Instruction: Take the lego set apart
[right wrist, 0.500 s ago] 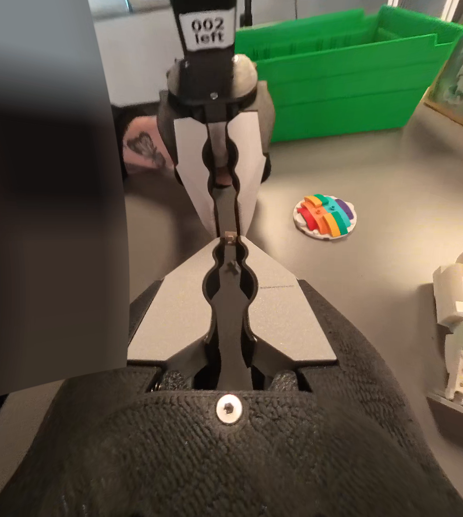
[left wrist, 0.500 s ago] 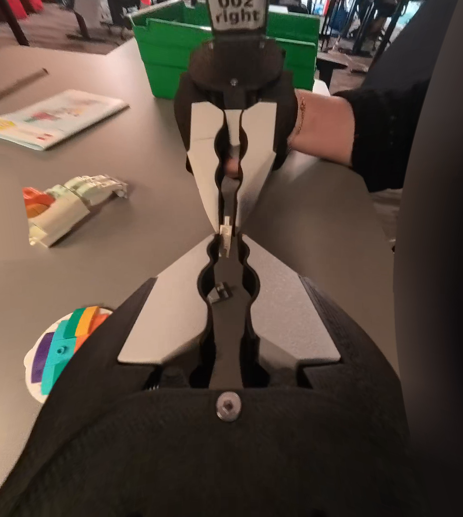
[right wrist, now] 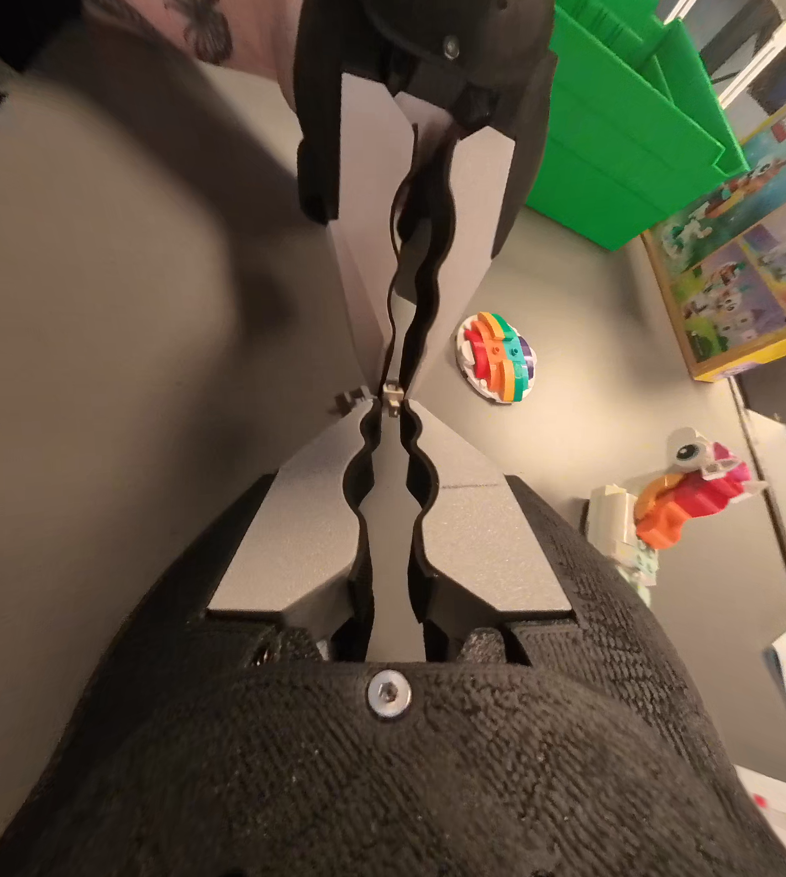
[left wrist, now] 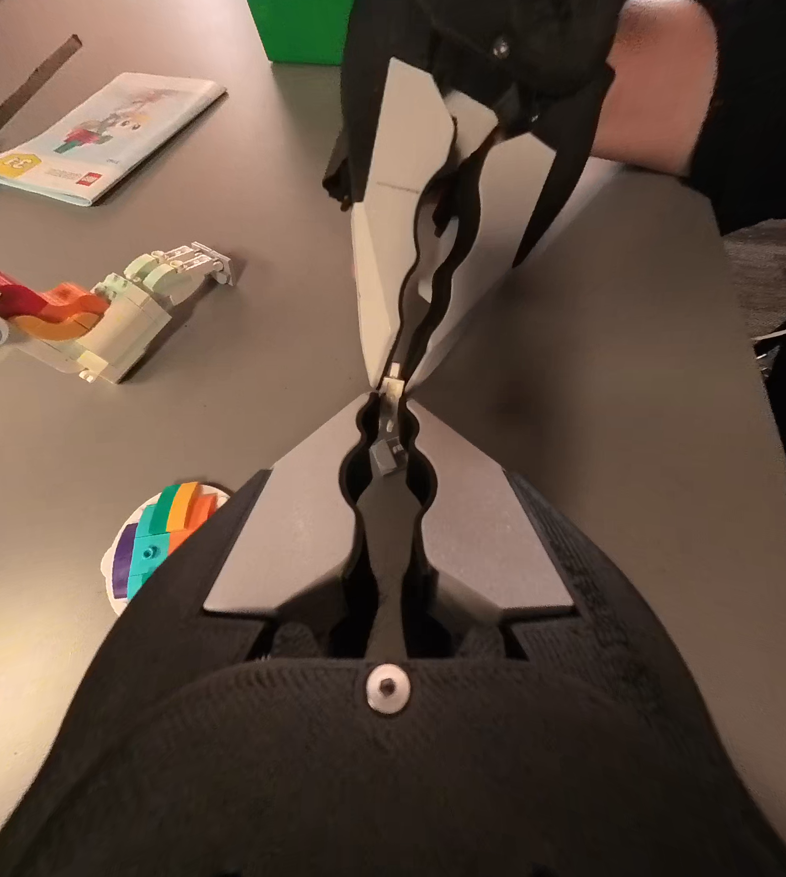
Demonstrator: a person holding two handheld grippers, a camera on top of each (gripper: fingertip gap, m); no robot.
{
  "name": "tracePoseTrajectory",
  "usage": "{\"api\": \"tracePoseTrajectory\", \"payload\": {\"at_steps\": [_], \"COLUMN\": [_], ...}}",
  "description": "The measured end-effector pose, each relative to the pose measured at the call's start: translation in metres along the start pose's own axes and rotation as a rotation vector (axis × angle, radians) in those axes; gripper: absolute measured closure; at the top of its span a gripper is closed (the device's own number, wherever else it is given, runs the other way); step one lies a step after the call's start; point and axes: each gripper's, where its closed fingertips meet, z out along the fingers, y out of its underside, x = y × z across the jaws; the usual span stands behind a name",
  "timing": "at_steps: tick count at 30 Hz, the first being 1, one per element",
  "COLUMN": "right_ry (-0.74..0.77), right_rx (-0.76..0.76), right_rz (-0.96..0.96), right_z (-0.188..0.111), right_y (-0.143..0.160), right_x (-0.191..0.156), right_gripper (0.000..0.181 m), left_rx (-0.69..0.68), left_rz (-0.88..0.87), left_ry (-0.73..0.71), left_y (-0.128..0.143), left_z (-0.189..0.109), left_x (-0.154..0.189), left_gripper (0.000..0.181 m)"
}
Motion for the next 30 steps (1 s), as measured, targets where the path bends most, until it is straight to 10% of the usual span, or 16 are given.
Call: {"api": "tracePoseTrajectory", "payload": {"at_steps": [16, 30], "right_ry": [0.183, 0.267], "right_rx": [-0.094, 0.027], "right_rz": [-0.307, -0.208], "right_z": [-0.001, -0.009], "right_y": [-0.002, -0.011], "right_x": [0.011, 0.029], "right_gripper": [0.174, 0.171], "left_rx": [0.149, 0.281], "left_rz": [-0.305, -0.417], "left_ry": [0.147, 0.167], "left_y": [-0.007, -0.021], "left_z": [-0.005, -0.011], "left_x": [-0.008, -0.019], "left_gripper": [0.174, 0.173]}}
